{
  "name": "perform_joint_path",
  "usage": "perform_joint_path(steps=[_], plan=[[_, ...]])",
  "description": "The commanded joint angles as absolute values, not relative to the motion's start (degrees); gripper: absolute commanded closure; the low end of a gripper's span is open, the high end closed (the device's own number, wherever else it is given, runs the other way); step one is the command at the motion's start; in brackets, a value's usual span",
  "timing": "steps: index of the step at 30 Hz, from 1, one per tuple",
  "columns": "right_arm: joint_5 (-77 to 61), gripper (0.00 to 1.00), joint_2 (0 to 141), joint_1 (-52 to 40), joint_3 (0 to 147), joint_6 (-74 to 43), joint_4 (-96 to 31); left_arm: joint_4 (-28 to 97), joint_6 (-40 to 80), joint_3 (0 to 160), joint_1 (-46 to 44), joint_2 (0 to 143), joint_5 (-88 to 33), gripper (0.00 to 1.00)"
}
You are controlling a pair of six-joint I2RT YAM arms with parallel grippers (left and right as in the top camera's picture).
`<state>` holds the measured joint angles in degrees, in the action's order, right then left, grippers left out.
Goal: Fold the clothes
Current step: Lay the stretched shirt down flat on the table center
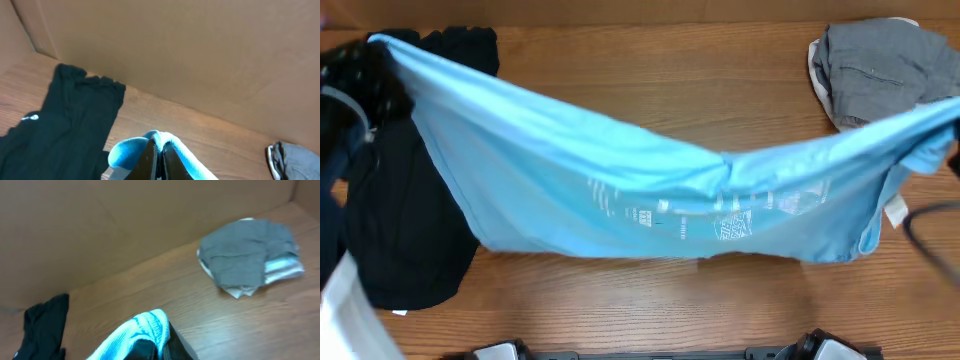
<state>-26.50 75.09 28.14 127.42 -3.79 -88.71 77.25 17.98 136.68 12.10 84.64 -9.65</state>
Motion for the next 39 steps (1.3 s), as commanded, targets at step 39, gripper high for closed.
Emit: perform_joint_path(steps=[39], plan=[[-32.80, 0.96, 94.74, 20.95, 111.85, 7.86, -86.87, 85.03, 8.73, 133.29, 6.33, 107.24, -13.58, 0.96]])
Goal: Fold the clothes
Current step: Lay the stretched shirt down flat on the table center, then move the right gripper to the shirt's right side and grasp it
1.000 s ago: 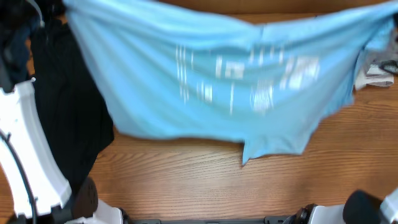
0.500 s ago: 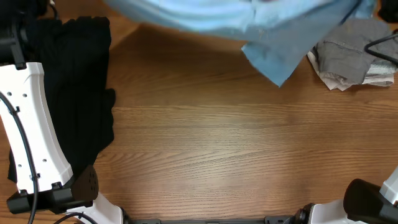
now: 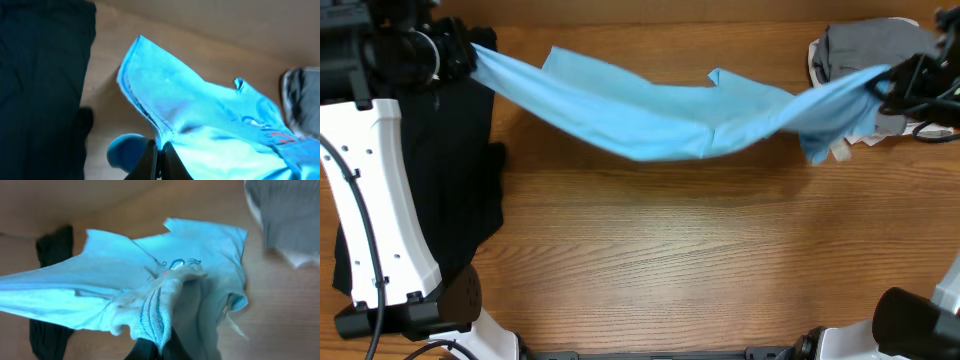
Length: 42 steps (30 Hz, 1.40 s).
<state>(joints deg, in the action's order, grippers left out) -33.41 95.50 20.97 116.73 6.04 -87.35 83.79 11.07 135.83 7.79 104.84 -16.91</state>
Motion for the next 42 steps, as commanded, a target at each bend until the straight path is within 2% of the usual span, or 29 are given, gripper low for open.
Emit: perform_joint_path(steps=[1, 7, 12, 28, 32, 38, 39, 42], plan=[[-32.47, 0.96, 94.74, 20.95, 108.33, 7.99, -85.82, 85.23, 8.69, 131.92, 5.96, 107.63, -13.15, 0.96], [-29.56, 0.96, 94.74, 21.30, 91.64, 7.90, -79.53, 81.28, 8.56, 118.26, 4.23, 108.16, -11.60, 0.96], [-26.79, 0.96, 94.74, 23.16, 84.47, 5.43, -78.06, 78.52, 8.56, 111.39, 4.19, 108.16, -11.62, 0.96], [-19.09, 0.96, 94.72, 25.74, 79.00, -0.08, -89.32, 75.81, 8.54, 107.94, 4.21, 108.18, -11.42, 0.96], [-19.07, 0.83, 94.72, 25.74, 78.37, -0.25, -91.96, 75.83, 8.56, 107.94, 4.21, 108.18, -11.42, 0.96], [-21.04, 0.52, 94.63, 25.67, 77.84, -0.27, -92.07, 75.75, 8.56, 107.94, 4.19, 108.20, -11.44, 0.96], [-21.32, 0.49, 94.63, 25.65, 77.84, -0.27, -91.88, 75.66, 8.56, 107.94, 4.19, 108.20, -11.42, 0.96], [-22.65, 0.48, 94.52, 25.56, 77.95, -0.25, -90.21, 75.22, 8.54, 107.94, 4.21, 108.22, -11.42, 0.96]])
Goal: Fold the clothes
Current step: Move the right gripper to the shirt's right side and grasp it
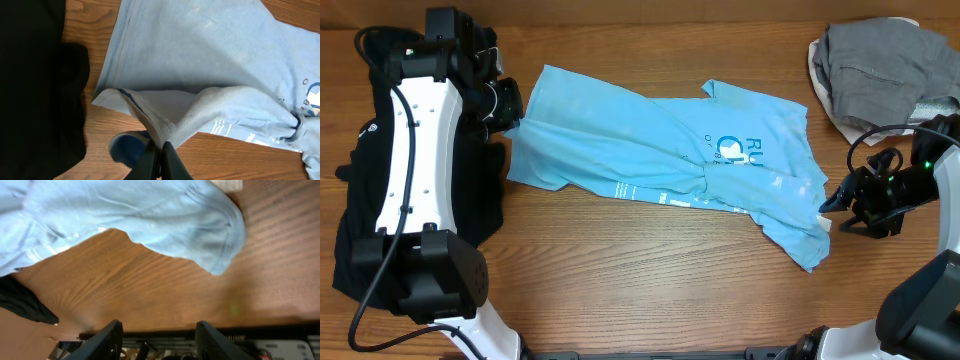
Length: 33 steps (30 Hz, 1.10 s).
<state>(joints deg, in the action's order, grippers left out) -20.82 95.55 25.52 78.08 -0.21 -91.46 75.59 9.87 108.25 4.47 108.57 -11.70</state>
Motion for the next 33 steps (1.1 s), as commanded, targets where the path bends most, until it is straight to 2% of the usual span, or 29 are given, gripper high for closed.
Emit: perform_joint_path(steps=[1, 8, 14, 17, 28, 33], plan=[[-22.81, 0.48, 94.45, 25.32, 78.41, -0.23, -87.85, 74.61, 8.56, 107.94, 4.19, 108.22, -11.42, 0.96], [-21.39, 0.44, 94.32, 18.11, 77.95, 0.16, -74.06, 71.68, 8.58, 107.94, 4.21, 108.22, -11.42, 0.96], [-12.08, 0.44, 94.54, 11.20, 77.08, -4.78, -65.12, 71.31, 8.58, 107.94, 4.19, 108.22, -11.42, 0.96], [-11.79, 0.44, 94.54, 8.99, 77.08, -4.80, -62.13, 71.11, 8.58, 107.94, 4.21, 108.22, -11.40, 0.96], [-5.63, 0.45, 100.95, 4.16, 77.08, -10.55, -58.89, 70.57, 9.23, 107.94, 4.19, 108.22, -11.38, 0.96], [-6.74, 0.50, 103.63, 2.28, 77.08, -11.22, -57.43, 70.57, 9.23, 107.94, 4.21, 108.22, -11.38, 0.96]])
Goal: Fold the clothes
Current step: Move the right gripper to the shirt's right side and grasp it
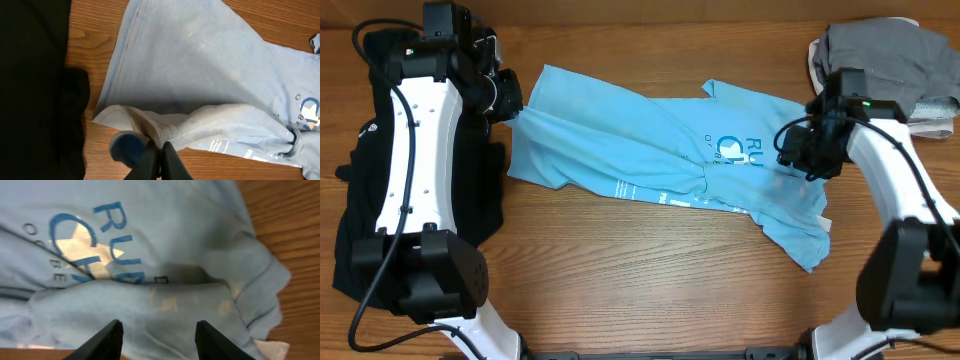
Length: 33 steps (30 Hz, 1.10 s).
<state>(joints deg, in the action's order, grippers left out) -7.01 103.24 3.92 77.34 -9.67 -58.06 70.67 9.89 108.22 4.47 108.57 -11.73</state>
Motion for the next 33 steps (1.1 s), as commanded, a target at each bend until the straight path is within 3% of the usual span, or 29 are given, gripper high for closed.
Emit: perform_joint_path(steps=[1, 6, 15, 28, 30, 33], plan=[[-6.74, 0.50, 103.63, 1.52, 77.08, -11.22, -57.10, 70.57, 9.26, 107.94, 4.21, 108.25, -11.38, 0.96], [-6.44, 0.49, 103.70, -8.58, 77.08, -11.20, -51.57, 70.57, 11.31, 107.94, 4.21, 108.25, -10.87, 0.96], [-2.42, 0.49, 105.03, -18.22, 77.08, -8.95, -45.17, 70.67, 12.47, 107.94, 4.19, 108.25, -10.48, 0.96], [-0.38, 0.50, 113.01, -19.77, 77.10, -7.31, -44.45, 71.09, 12.47, 107.94, 4.19, 108.25, -10.48, 0.96], [0.23, 0.59, 113.01, -19.25, 77.17, -7.49, -44.49, 71.07, 12.47, 107.94, 4.19, 108.25, -10.46, 0.96], [0.62, 0.85, 113.01, -16.88, 77.21, -8.25, -45.54, 71.09, 12.47, 107.94, 4.19, 108.25, -10.17, 0.96]])
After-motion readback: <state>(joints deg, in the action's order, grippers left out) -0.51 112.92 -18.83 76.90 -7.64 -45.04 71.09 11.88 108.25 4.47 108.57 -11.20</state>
